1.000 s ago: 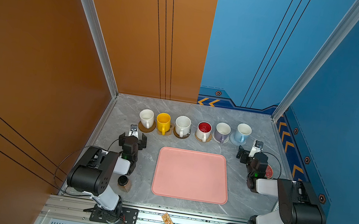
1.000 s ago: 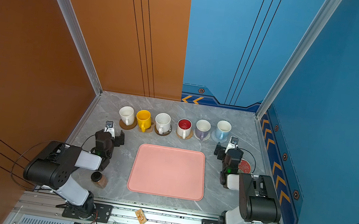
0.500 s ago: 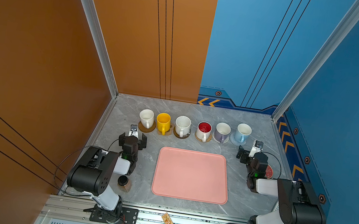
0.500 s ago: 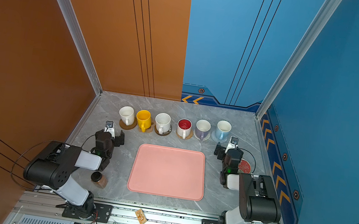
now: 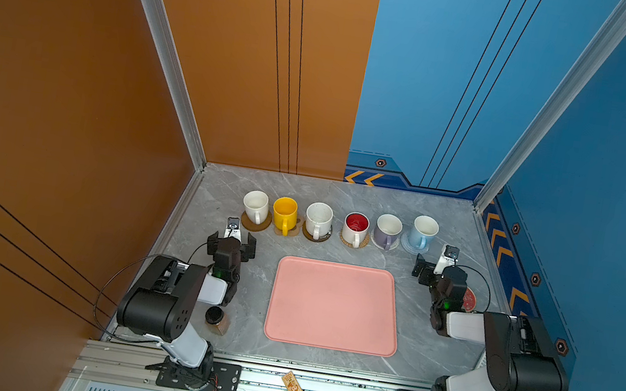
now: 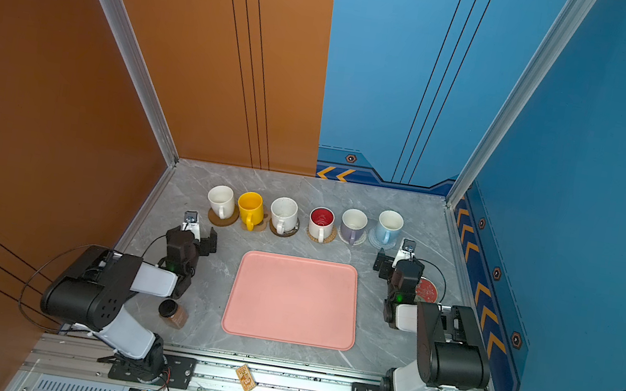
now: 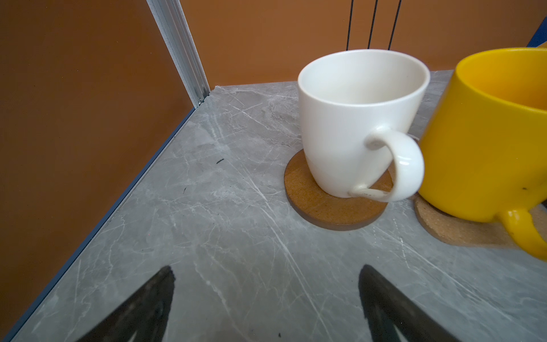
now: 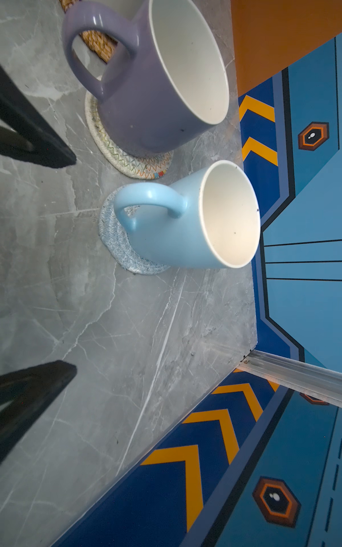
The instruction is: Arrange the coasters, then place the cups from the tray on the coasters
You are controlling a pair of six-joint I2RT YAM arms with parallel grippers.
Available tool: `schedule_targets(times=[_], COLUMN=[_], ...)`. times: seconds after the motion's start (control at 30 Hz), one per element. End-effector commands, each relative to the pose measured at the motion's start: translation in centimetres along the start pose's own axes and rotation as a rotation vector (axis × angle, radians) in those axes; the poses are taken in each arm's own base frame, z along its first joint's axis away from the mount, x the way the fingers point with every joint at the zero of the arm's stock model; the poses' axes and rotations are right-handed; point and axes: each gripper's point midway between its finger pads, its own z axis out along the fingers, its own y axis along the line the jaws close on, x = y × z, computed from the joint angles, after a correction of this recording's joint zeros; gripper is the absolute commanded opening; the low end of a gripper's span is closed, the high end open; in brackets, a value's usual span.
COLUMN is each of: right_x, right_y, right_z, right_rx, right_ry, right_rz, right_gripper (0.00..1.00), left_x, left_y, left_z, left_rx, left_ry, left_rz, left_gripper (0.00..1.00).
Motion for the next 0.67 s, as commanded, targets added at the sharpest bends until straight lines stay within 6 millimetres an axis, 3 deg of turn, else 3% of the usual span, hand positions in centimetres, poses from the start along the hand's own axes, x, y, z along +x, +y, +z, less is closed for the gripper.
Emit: schedule_targets(times=[0.0, 0.63], right_x=[0.31, 0.31], right_y=[0.05, 0.04], right_z=[0.23, 0.24], right_rx=[-0.001, -0.001], right_ry=[0.016, 0.016], right_rz=[-0.012, -0.011], right_gripper=[1.00, 1.00], left_x=[-0.65, -0.67], left_y=[0.17, -0.14], left_z=[0.18, 0.19], left_rx=[-0.005, 0.017], left_ry=[-0.011, -0.008], left_rz=[-0.016, -0.014], left_gripper=[0.98, 0.98])
